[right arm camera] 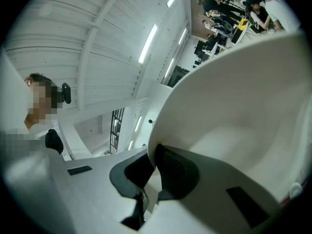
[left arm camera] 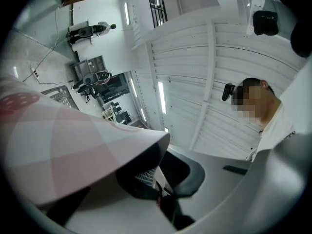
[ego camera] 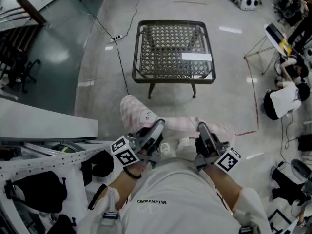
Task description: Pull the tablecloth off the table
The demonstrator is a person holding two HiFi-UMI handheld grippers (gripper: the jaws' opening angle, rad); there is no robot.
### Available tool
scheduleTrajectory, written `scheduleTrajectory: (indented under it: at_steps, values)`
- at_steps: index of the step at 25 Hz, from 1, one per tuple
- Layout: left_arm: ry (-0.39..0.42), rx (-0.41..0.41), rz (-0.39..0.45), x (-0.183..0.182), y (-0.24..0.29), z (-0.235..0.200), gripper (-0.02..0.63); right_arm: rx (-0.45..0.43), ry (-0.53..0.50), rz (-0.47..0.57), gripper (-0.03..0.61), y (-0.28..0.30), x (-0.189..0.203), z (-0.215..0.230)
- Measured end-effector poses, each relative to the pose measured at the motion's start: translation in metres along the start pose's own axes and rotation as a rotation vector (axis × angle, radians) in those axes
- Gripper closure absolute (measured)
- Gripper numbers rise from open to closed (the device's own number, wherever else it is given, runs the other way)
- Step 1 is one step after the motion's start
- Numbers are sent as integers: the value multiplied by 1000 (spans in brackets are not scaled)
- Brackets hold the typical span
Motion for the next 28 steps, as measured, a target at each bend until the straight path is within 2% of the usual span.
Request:
scheduleTrajectory:
  at_steps: [11,28]
  values:
    - [7,-5,-5,0,0,0,611,13,25,-2,568,1,1,4]
    - [16,0,-6,0,0,1,611,2,-5,-3,568,1,0,2]
Point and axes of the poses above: the fingertips, and each gripper's own axes: y forward along the fingers, z to its right, x out of its underside, the point moved 5 cm from there along -y, backward along the fingers, and after that the axes turned 13 degrees about z, right-handed, at the moved point
